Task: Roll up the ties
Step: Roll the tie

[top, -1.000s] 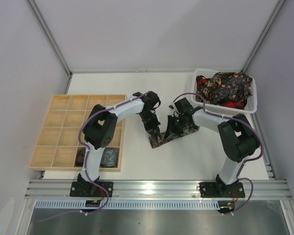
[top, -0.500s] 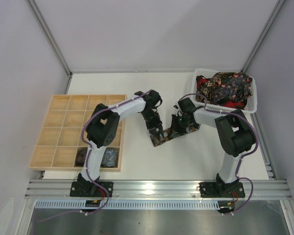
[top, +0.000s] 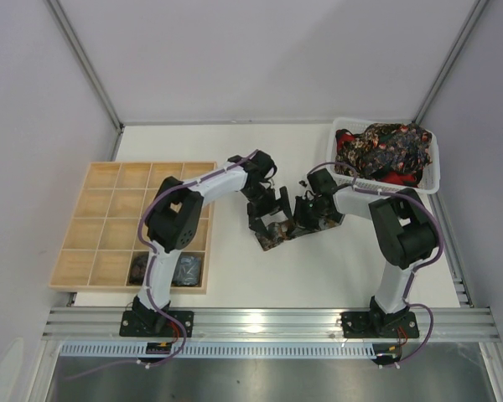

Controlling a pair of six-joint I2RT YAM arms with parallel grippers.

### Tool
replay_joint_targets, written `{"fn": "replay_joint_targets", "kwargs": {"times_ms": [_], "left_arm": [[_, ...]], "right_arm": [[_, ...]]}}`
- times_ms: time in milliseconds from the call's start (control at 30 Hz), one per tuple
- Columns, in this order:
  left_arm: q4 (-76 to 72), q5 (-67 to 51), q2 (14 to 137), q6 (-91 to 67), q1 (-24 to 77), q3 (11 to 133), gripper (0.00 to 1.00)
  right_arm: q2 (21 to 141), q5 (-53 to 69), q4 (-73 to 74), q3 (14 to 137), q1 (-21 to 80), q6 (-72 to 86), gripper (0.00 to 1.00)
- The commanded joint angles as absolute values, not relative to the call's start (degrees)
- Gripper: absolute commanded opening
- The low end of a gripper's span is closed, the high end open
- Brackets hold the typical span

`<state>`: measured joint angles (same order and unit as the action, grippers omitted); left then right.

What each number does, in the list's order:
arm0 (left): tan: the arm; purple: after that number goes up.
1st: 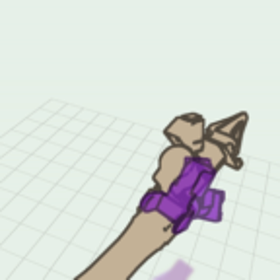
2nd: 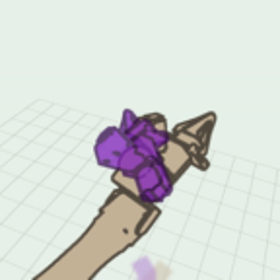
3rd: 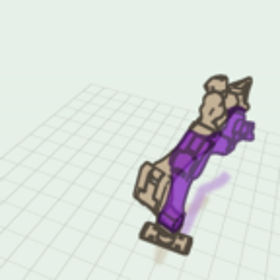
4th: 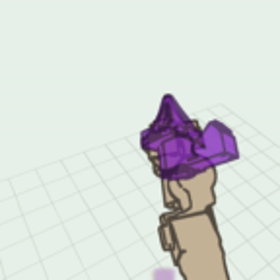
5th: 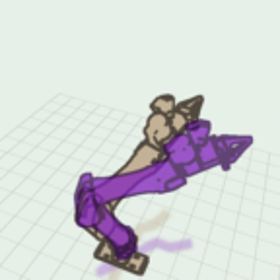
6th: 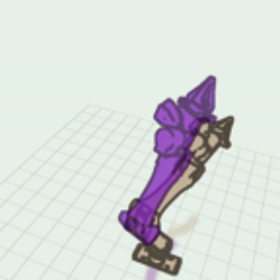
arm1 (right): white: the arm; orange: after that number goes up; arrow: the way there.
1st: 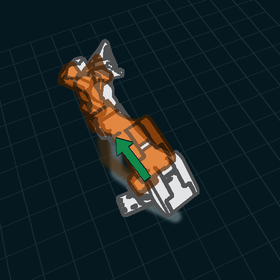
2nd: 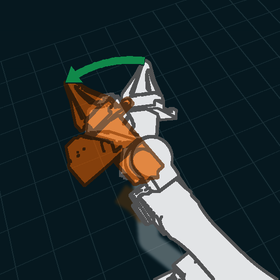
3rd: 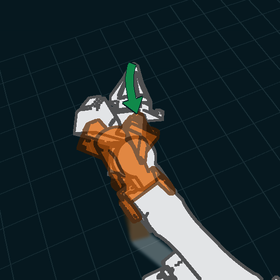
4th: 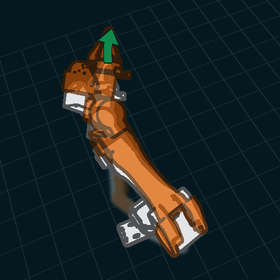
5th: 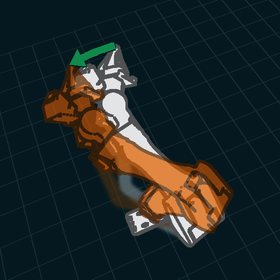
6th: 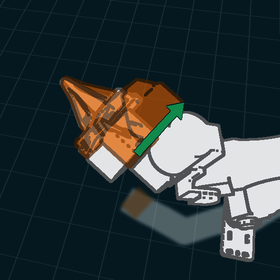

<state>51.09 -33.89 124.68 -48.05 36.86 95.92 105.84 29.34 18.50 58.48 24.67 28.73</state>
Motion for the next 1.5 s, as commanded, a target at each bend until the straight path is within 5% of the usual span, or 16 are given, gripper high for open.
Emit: {"fn": "replay_joint_targets", "kwargs": {"times_ms": [0, 533, 667, 767, 1000, 1467], "left_arm": [[45.9, -32.7, 121.8, -45.7, 35.9, 94.3, 1.0], [43.1, -34.9, 105.0, -40.1, 35.8, 89.0, 1.0], [36.9, -35.2, 97.0, -41.5, 35.6, 82.6, 1.0], [34.0, -32.8, 91.1, -43.4, 35.0, 79.2, 1.0], [20.2, -28.6, 74.5, -47.5, 30.2, 61.1, 1.0], [21.5, -35.1, 78.7, -46.1, 28.6, 59.8, 1.0]], "right_arm": [[104.3, 24.4, 22.8, 57.2, 24.3, 26.6, 0.0], [97.4, 26.5, 31.7, 65.9, 23.8, 23.6, 0.0], [95.9, 28.3, 36.7, 71.4, 24.1, 23.0, 0.04], [95.5, 33.0, 37.7, 73.6, 25.0, 23.1, 0.18], [98.3, 38.8, 38.8, 77.3, 31.2, 25.7, 0.15], [106.3, 35.2, 43.3, 78.9, 30.8, 19.2, 0.09]]}}
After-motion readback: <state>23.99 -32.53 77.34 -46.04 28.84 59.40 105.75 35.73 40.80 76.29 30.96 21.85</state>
